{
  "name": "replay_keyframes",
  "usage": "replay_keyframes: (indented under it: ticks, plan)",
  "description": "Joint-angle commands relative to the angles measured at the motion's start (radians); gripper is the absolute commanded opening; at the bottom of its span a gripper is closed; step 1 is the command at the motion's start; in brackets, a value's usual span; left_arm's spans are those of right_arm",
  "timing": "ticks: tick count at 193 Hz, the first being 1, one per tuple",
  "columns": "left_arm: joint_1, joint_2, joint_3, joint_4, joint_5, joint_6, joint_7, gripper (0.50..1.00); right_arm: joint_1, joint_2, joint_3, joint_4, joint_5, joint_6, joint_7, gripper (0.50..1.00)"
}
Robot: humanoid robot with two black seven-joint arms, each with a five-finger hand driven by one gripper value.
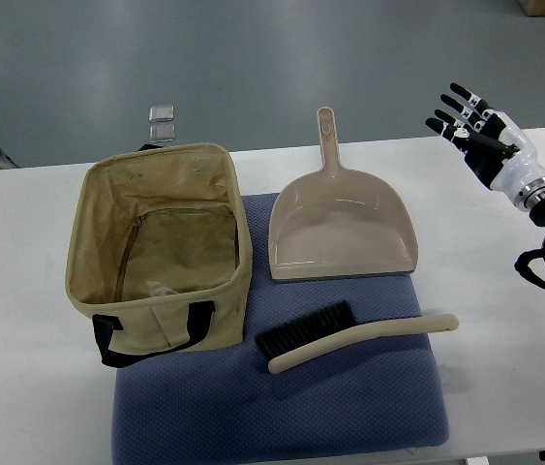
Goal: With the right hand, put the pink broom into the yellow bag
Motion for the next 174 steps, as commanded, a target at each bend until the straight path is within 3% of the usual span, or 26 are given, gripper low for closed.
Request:
replay_keyframes:
  ticks: [1, 77, 174]
  plan:
    - [0.0, 0.0, 0.0, -0.004, 0.0, 0.001, 0.0, 1.0, 0.0, 0.0, 0.0, 0.0, 0.0, 0.006, 0.0, 0.928]
    - [0.0, 0.0, 0.0, -0.001, 0.0, 0.001, 0.0, 1.0, 0.0, 0.001, 0.002, 0.0, 0.0, 0.074, 0.0, 0.928]
    - [0.0, 0.0, 0.0, -0.002, -0.001, 0.001, 0.0, 1.0, -0.005, -0.002, 0.005, 0.0, 0.005, 0.074, 0.009, 0.926]
